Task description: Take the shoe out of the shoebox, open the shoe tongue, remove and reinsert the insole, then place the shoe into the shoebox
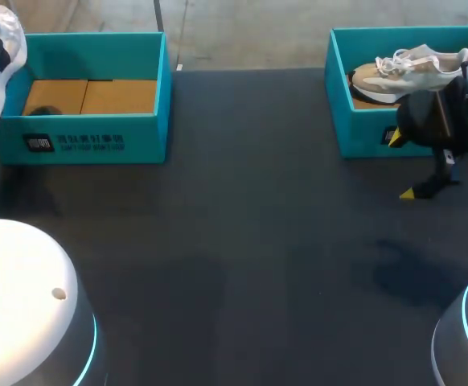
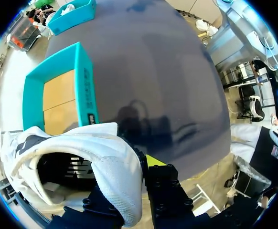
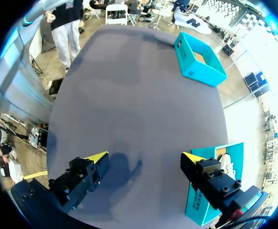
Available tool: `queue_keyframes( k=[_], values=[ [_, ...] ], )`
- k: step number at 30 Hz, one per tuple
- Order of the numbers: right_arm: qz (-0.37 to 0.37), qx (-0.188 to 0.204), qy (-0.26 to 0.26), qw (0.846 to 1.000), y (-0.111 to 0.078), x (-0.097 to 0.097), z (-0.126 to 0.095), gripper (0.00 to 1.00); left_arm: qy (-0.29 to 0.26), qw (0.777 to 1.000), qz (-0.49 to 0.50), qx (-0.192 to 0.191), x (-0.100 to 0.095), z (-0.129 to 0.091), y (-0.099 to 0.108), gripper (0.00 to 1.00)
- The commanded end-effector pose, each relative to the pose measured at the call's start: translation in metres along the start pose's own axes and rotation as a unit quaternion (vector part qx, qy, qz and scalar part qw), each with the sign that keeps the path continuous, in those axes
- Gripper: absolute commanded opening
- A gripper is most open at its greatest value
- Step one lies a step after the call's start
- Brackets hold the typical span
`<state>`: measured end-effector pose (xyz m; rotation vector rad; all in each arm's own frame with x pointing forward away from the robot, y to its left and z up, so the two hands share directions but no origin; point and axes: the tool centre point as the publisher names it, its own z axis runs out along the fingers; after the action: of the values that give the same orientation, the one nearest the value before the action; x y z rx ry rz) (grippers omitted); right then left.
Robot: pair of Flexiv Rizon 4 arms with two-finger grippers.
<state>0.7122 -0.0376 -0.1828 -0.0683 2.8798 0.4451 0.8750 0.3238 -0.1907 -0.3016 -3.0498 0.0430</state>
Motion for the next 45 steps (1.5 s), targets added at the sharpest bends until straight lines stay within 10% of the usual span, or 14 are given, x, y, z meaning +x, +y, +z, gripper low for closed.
queue_keyframes(
  k=[1,17,45],
  values=[
    [0.000,0.001,0.001,1.000,0.001,-0.001,0.002,1.00,0.016,1.000,0.003,0.010,-0.028,0.000,0.014,0.00],
    [0.000,0.001,0.001,1.000,0.001,-0.001,0.002,1.00,-0.004,1.000,0.000,0.020,-0.095,0.002,0.029,0.00],
    [0.000,0.001,0.001,1.000,0.001,-0.001,0.002,1.00,-0.003,1.000,-0.007,0.013,-0.101,0.002,0.020,0.00]
  ],
)
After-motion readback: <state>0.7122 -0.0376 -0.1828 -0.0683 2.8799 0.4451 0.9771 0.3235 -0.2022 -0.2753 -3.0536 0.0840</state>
